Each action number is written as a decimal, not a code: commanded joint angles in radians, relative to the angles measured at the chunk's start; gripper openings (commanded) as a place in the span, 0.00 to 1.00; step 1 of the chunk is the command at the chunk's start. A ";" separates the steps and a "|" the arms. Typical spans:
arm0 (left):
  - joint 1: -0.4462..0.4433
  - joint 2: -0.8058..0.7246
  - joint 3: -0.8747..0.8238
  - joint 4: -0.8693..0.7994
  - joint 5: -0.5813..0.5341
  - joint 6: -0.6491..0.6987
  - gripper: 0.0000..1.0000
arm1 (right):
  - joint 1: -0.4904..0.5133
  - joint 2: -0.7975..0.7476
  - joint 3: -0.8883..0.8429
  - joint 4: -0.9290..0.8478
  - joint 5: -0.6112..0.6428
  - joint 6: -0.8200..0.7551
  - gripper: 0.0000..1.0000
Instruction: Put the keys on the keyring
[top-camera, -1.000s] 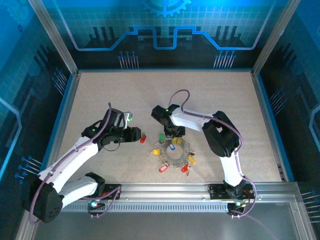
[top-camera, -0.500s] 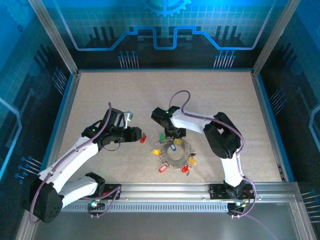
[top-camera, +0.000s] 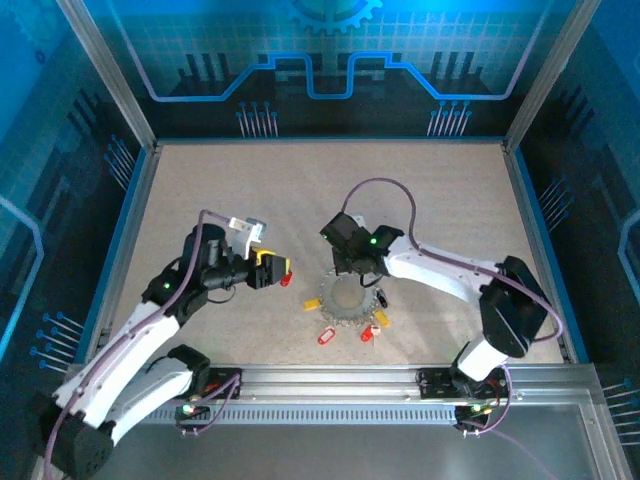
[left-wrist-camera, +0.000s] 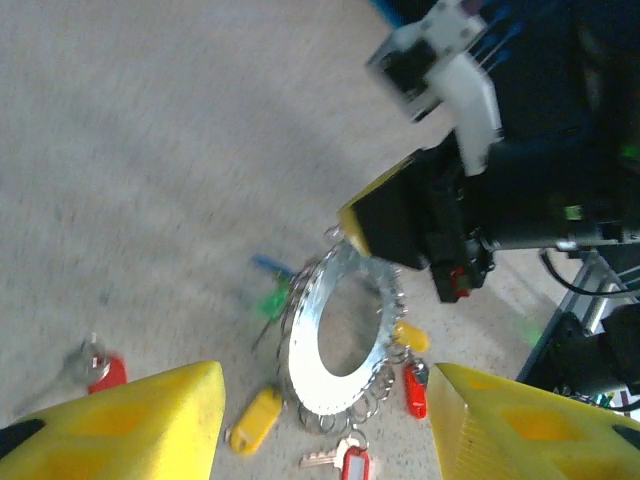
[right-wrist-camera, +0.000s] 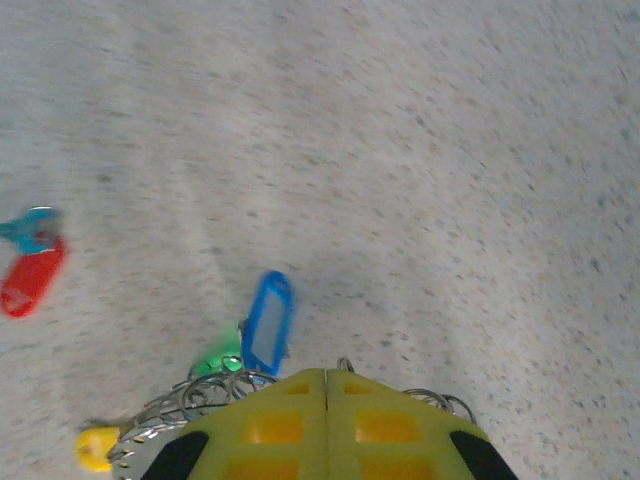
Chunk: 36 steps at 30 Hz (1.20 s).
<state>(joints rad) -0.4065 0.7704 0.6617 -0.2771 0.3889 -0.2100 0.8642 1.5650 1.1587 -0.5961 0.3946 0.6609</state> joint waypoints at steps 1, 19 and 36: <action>0.008 -0.072 -0.036 0.139 0.096 0.180 0.56 | 0.012 -0.069 -0.024 0.114 -0.067 -0.149 0.00; 0.006 0.051 0.002 0.127 0.350 0.534 0.45 | 0.010 -0.334 -0.111 0.280 -0.462 -0.442 0.00; -0.060 0.173 0.011 0.127 0.492 0.668 0.28 | 0.009 -0.362 -0.122 0.316 -0.643 -0.500 0.00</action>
<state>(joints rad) -0.4587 0.9363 0.6712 -0.1280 0.8242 0.3950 0.8700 1.2343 1.0393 -0.3450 -0.1795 0.1818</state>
